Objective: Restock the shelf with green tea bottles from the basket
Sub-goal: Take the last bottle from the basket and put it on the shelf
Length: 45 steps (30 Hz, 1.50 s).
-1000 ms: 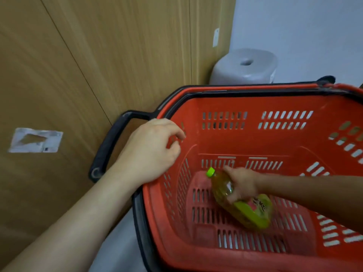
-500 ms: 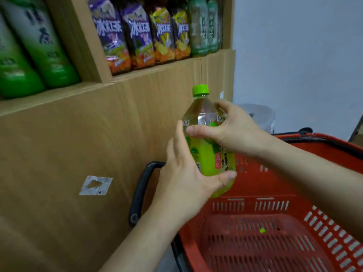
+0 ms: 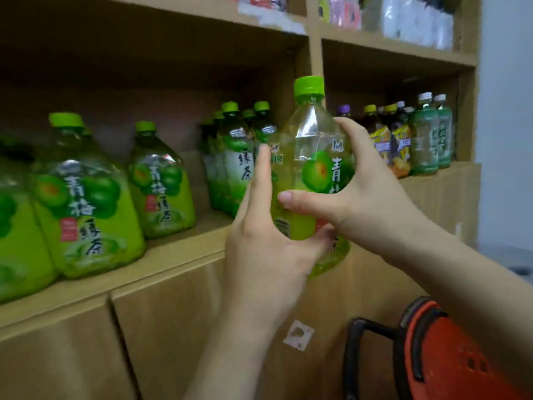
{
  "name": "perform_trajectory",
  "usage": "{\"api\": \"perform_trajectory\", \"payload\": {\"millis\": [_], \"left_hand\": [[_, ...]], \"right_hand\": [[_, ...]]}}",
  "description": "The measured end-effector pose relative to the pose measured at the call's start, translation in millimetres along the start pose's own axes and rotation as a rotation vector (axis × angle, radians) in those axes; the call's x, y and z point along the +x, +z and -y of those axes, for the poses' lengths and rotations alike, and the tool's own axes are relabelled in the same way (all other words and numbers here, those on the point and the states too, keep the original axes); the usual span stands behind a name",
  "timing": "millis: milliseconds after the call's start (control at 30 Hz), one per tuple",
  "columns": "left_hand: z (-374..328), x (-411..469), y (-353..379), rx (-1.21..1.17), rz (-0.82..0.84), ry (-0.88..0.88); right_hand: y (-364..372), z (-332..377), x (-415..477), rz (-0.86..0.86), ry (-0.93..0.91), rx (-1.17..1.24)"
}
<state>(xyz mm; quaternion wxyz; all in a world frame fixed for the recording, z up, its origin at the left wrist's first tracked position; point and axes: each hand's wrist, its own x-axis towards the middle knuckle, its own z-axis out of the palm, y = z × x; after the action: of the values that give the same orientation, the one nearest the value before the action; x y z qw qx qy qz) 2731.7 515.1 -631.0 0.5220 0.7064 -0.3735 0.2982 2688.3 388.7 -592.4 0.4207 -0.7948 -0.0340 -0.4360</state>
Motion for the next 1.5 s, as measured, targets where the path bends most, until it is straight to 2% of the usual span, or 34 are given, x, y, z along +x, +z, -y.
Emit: {"api": "perform_trajectory", "payload": {"millis": [167, 333, 400, 467, 533, 600, 667, 800, 900, 1133, 1233, 1367, 1500], "left_hand": [[16, 20, -51, 0.37, -0.071, 0.083], [38, 28, -97, 0.546, -0.153, 0.089], [44, 29, -111, 0.591, -0.283, 0.125], [48, 28, -123, 0.678, -0.495, 0.095], [54, 28, -138, 0.731, -0.668, 0.017], [62, 27, -159, 0.757, -0.725, -0.11], [73, 28, -181, 0.744, -0.691, -0.256], [88, 26, -203, 0.638, -0.477, -0.464], [91, 23, -207, 0.769, -0.381, -0.45], [95, 18, -218, 0.934, -0.374, -0.391], [93, 15, -224, 0.982, -0.345, -0.391], [85, 18, -236, 1.049, -0.277, -0.415], [81, 21, -236, 1.094, -0.237, -0.431]], "right_hand": [[60, 17, 26, -0.029, -0.022, 0.077], [116, 26, 40, 0.071, -0.056, -0.058], [132, 30, 45, 0.122, -0.055, -0.075], [142, 28, 50, 0.212, -0.039, -0.031], [143, 25, 52, 0.369, -0.013, 0.009], [144, 20, 51, 0.494, -0.008, -0.016], [147, 16, 47, 0.47, -0.011, -0.024], [168, 12, 42, 0.316, -0.006, -0.073], [179, 11, 45, 0.283, 0.016, -0.114], [179, 12, 53, 0.21, -0.014, -0.418], [181, 9, 49, 0.199, -0.026, -0.463], [180, 3, 45, 0.245, -0.023, -0.335], [177, 3, 34, 0.385, -0.076, -0.403]]}}
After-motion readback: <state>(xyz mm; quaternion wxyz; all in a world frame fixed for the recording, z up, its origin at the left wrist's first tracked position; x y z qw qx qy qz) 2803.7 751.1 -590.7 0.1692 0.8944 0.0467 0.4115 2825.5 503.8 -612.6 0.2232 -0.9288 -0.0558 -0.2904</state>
